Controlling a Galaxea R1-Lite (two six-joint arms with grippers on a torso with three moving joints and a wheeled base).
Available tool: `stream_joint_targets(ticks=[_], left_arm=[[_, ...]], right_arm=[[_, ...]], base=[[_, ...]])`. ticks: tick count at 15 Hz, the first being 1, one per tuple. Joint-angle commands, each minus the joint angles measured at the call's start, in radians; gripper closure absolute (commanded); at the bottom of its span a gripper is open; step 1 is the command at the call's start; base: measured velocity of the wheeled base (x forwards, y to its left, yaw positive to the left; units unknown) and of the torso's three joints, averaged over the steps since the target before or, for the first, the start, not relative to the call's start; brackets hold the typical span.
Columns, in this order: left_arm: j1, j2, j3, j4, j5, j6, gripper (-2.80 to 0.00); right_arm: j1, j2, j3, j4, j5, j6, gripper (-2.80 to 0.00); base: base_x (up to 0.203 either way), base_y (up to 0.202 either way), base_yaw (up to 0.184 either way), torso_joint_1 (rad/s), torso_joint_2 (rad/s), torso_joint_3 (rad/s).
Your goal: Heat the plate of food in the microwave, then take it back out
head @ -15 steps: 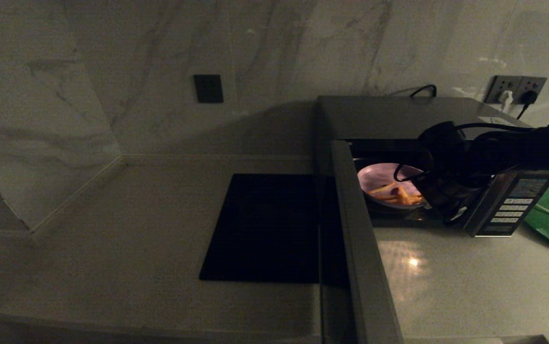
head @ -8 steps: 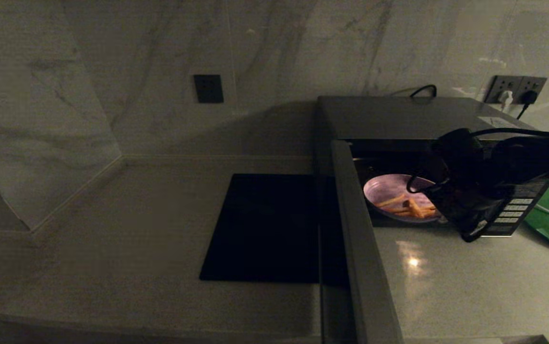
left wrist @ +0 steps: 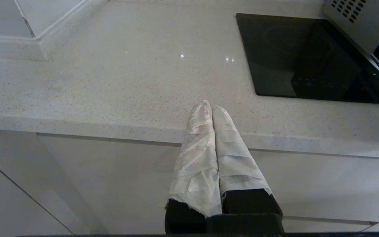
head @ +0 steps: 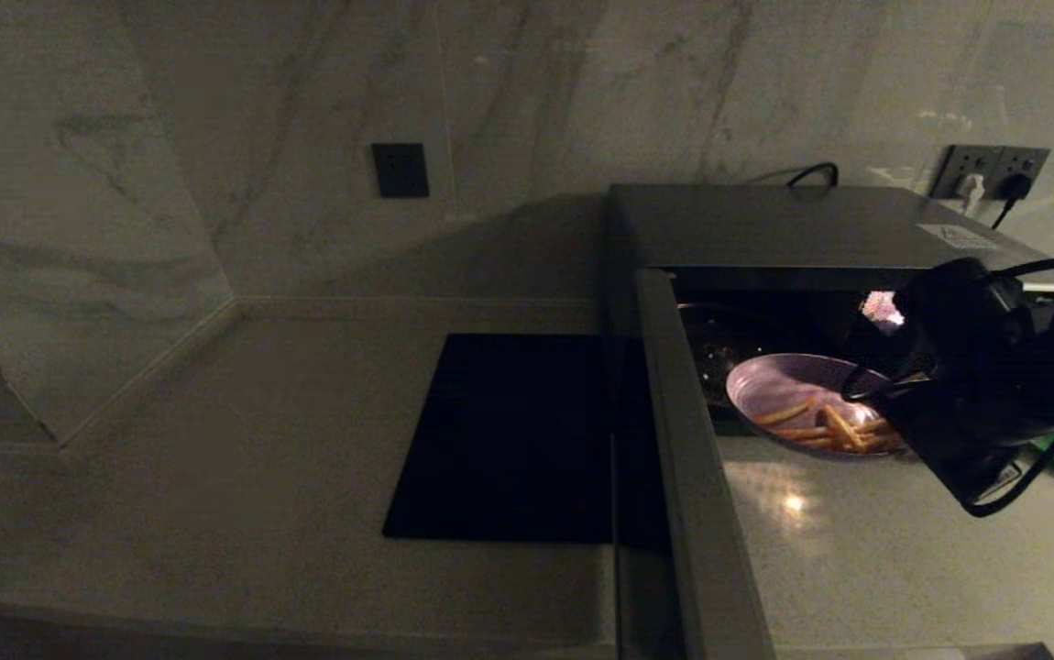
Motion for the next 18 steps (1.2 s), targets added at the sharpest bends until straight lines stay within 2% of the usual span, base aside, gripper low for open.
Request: stream_joint_targets(ticks=[1, 4, 9, 12, 18], left_arm=[[0.000, 0.000, 0.000, 0.000, 0.000, -0.001, 0.00], [0.002, 0.000, 0.000, 0.000, 0.000, -0.001, 0.00], [0.000, 0.000, 0.000, 0.000, 0.000, -0.001, 0.00], [0.000, 0.000, 0.000, 0.000, 0.000, -0.001, 0.00], [0.000, 0.001, 0.000, 0.000, 0.000, -0.001, 0.00]], right_arm=[[0.001, -0.138, 0.072, 0.004, -0.002, 0.006, 0.00], [0.001, -0.247, 0.168, 0.008, -0.010, 0.002, 0.00], [-0.015, -0.273, 0.235, 0.008, -0.107, -0.007, 0.00], [-0.078, -0.267, 0.229, 0.008, -0.123, -0.038, 0.00], [-0.309, -0.243, 0.206, 0.000, -0.123, -0.161, 0.00]], base=[[0.000, 0.000, 0.000, 0.000, 0.00, 0.000], [0.000, 0.000, 0.000, 0.000, 0.00, 0.000], [0.000, 0.000, 0.000, 0.000, 0.00, 0.000], [0.000, 0.000, 0.000, 0.000, 0.00, 0.000], [0.000, 0.000, 0.000, 0.000, 0.00, 0.000]])
